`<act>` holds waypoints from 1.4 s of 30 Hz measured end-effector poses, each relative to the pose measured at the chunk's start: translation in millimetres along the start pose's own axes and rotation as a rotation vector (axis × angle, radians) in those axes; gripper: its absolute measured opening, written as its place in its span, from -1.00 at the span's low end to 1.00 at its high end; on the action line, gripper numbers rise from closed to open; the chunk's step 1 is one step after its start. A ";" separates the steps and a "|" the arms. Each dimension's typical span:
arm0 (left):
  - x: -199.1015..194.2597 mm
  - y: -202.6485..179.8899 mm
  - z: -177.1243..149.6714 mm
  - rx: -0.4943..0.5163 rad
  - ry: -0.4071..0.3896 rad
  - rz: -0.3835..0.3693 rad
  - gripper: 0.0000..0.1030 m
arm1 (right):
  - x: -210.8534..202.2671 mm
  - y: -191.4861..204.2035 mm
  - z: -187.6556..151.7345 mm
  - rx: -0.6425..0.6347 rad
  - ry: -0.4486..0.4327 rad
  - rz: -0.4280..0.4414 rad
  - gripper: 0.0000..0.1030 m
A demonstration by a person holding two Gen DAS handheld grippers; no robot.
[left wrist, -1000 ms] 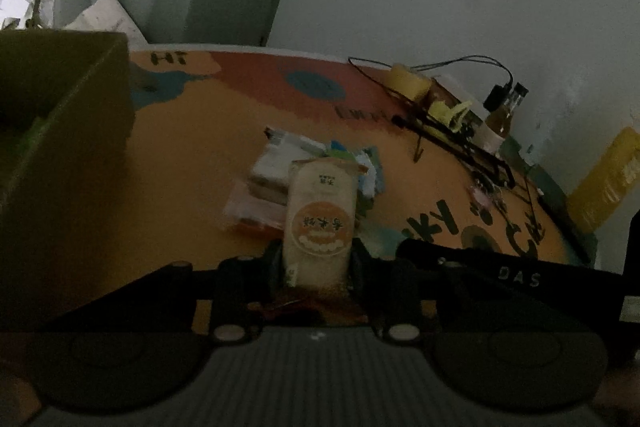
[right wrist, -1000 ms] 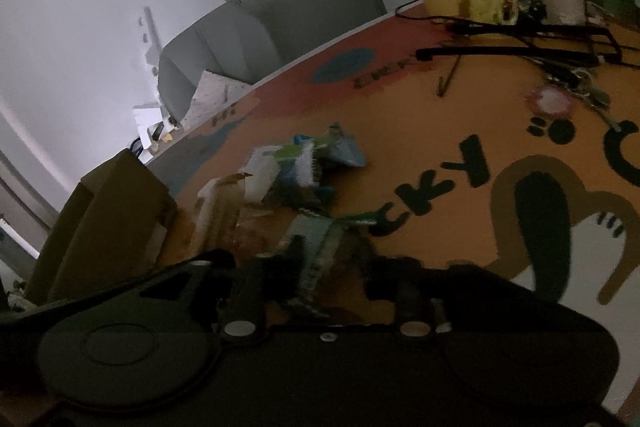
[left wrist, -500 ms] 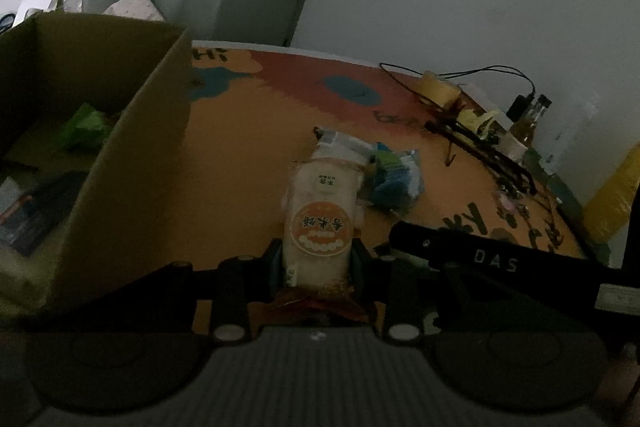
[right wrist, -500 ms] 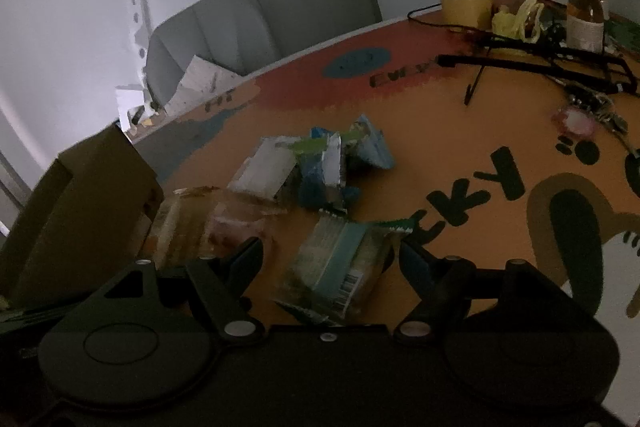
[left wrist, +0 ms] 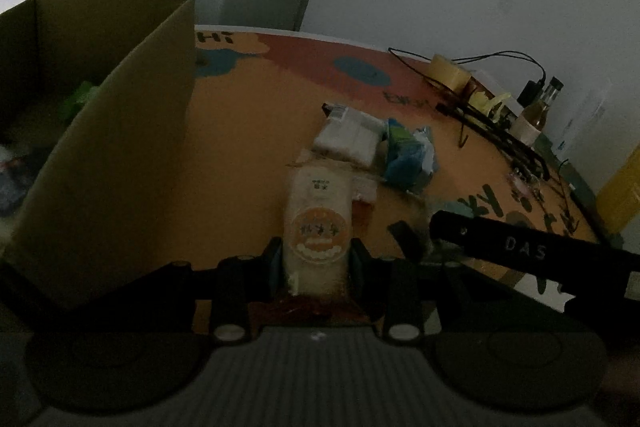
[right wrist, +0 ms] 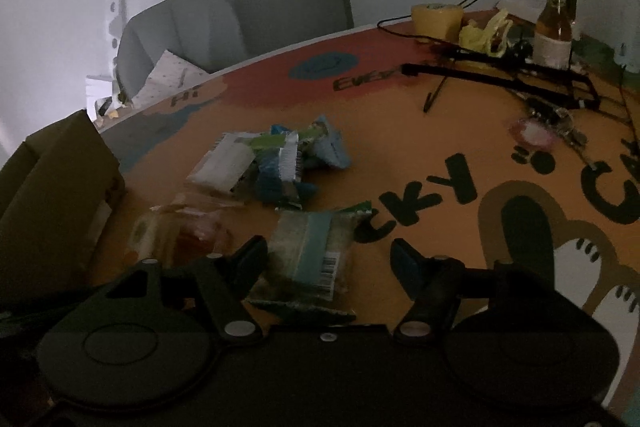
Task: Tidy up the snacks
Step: 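Lift the bread roll and the barcoded packet off the pile, then carry both held snacks over the cardboard box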
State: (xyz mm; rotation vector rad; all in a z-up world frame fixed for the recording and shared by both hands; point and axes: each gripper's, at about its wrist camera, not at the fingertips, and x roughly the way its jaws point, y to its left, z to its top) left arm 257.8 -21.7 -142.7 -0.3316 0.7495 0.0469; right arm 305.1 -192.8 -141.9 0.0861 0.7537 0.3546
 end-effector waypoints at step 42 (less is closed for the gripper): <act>-87.7 9.0 34.6 0.014 -0.225 0.011 -0.36 | -60.0 48.2 33.1 -0.055 -0.163 0.169 -0.12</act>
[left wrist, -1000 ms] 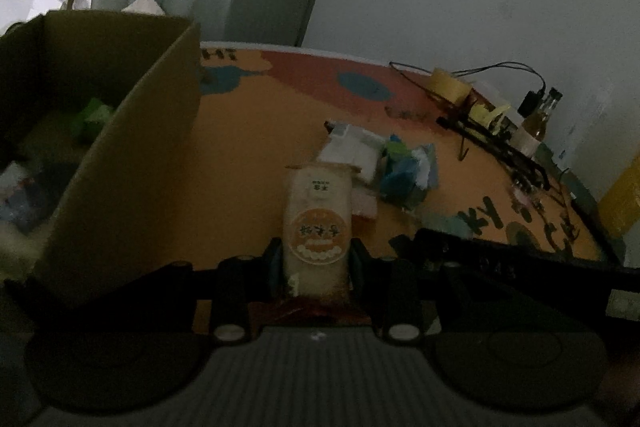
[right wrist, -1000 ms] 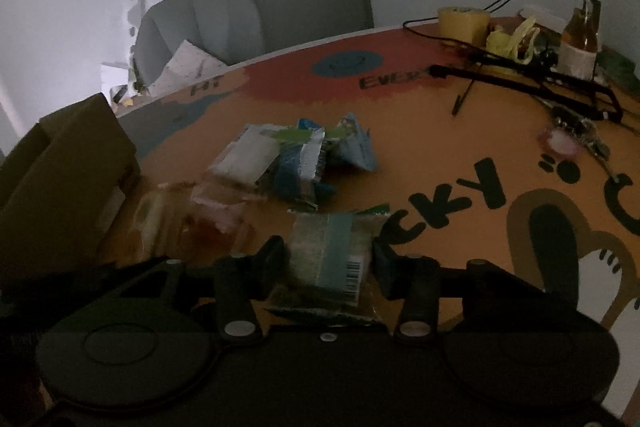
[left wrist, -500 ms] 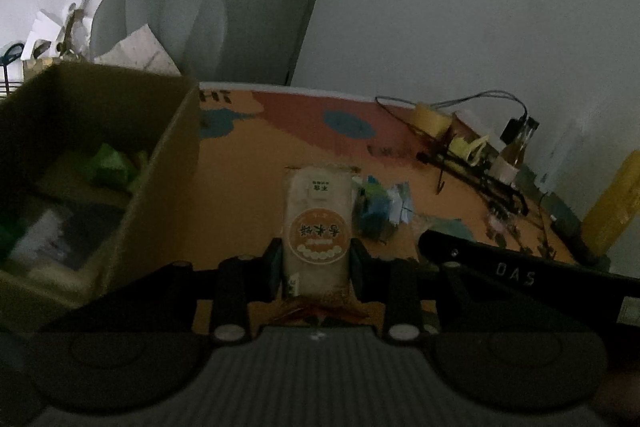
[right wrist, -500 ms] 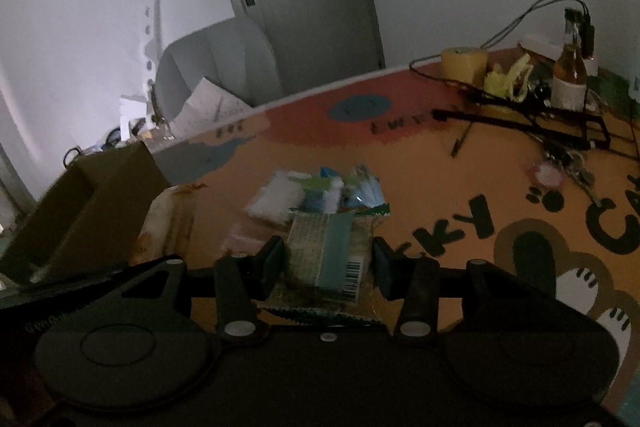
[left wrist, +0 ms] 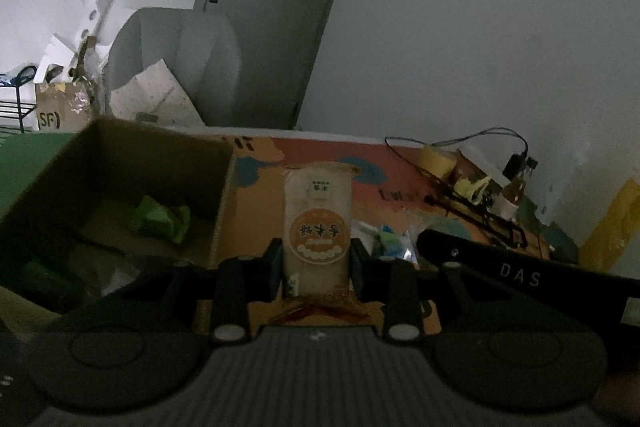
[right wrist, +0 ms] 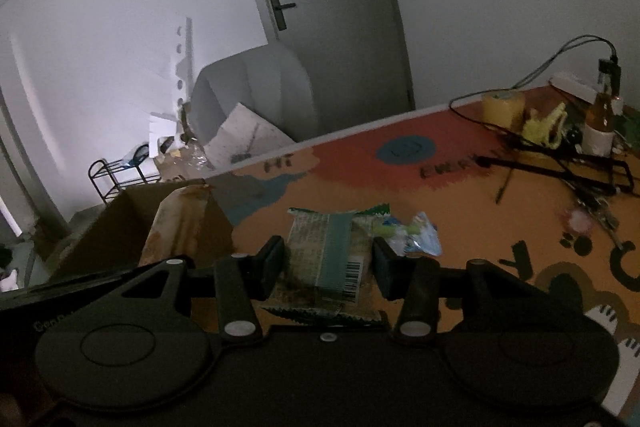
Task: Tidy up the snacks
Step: 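Carry both held snacks over the cardboard box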
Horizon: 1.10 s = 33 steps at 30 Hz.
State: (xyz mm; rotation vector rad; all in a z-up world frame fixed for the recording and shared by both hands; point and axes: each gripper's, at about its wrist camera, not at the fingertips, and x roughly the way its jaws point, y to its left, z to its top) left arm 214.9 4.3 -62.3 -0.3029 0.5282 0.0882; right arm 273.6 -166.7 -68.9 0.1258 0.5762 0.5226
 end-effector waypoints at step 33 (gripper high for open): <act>-40.0 117.3 22.3 -0.154 -0.077 0.139 -0.36 | 29.5 112.9 12.0 -0.072 0.026 0.202 -0.12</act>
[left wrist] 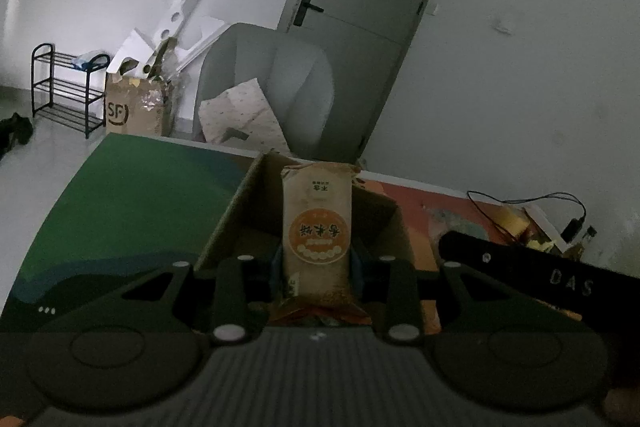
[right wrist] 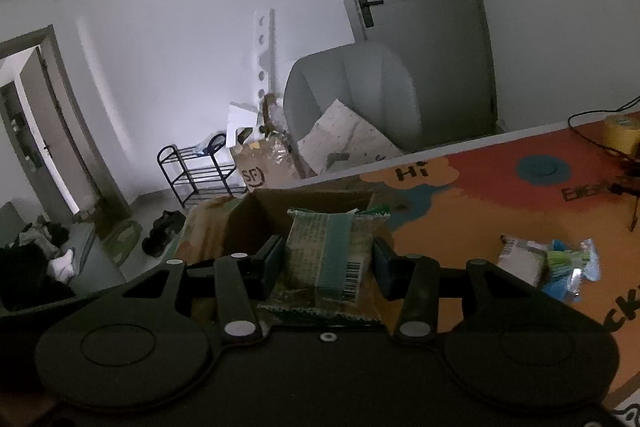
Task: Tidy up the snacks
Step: 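Carry both held snacks over the cardboard box, then open the right gripper to drop the packet while the left gripper releases the bread roll into the box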
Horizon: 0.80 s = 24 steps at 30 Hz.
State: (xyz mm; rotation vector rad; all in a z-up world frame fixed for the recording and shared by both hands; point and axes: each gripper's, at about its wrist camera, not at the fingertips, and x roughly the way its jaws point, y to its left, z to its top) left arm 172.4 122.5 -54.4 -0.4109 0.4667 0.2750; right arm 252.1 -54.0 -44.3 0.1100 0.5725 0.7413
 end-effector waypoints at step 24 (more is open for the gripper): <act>-17.6 26.3 5.7 -0.068 -0.033 0.072 0.43 | 5.6 6.6 5.2 0.052 0.003 0.042 0.35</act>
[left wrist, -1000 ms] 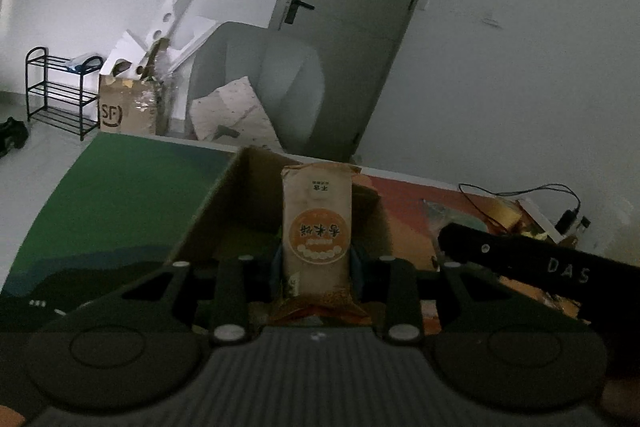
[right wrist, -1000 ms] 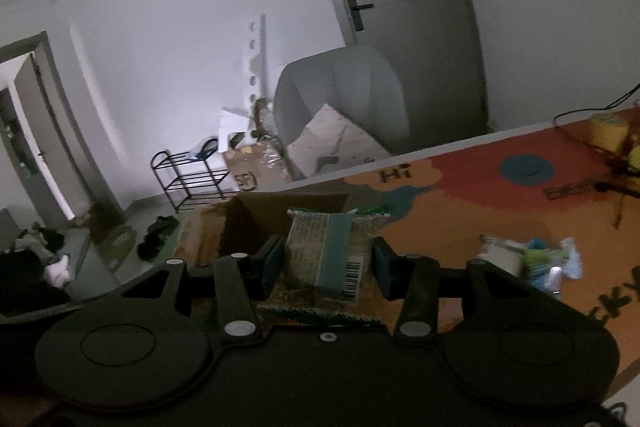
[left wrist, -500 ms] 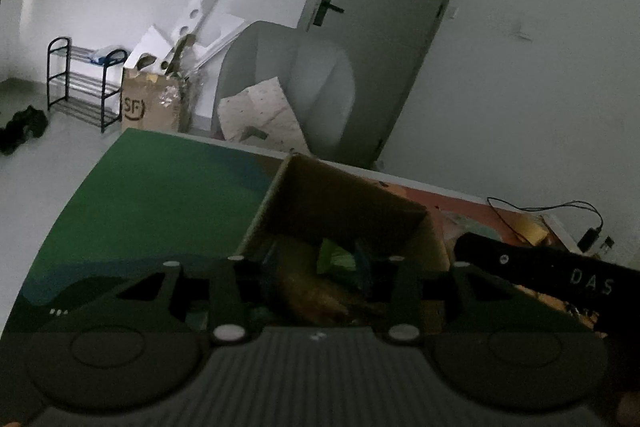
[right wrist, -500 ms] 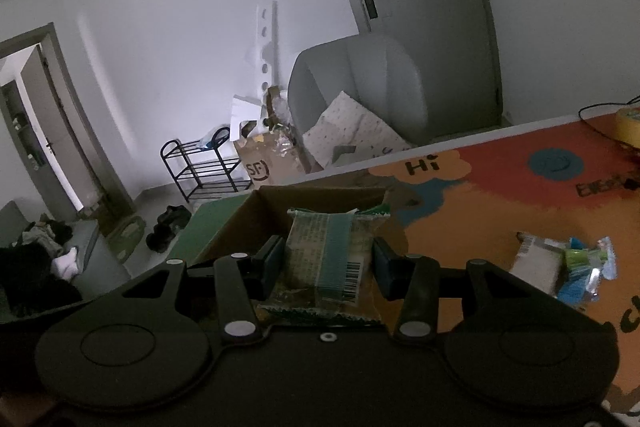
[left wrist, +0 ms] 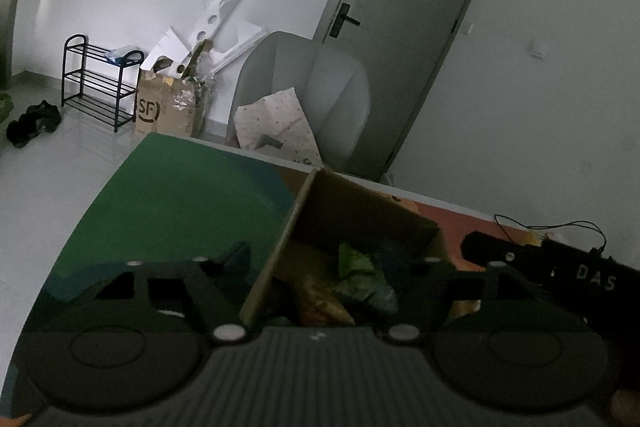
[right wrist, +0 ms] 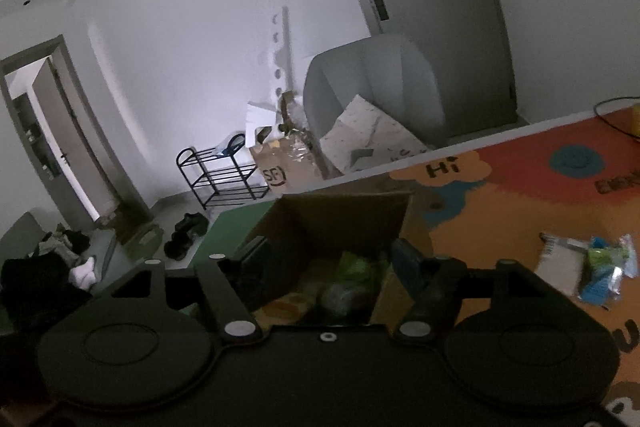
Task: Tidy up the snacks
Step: 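Open the right gripper to drop the packet while the left gripper releases the bread roll into the box, then move both empty grippers back to the remaining snack pile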
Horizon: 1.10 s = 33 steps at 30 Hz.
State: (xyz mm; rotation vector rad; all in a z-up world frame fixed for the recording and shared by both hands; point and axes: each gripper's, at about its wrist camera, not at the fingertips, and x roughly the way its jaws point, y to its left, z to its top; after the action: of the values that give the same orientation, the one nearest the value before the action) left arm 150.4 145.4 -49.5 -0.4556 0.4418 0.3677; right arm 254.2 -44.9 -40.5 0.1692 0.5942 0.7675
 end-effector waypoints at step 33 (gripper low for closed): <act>5.0 -110.8 -44.1 0.150 0.057 -0.148 0.75 | -86.3 -128.1 -31.2 0.160 -0.040 -0.249 0.59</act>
State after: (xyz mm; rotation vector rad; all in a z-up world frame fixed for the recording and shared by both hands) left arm 188.2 32.1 -50.1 -0.3505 0.4840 0.1770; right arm 265.1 -198.6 -73.3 0.2523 0.6253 0.4744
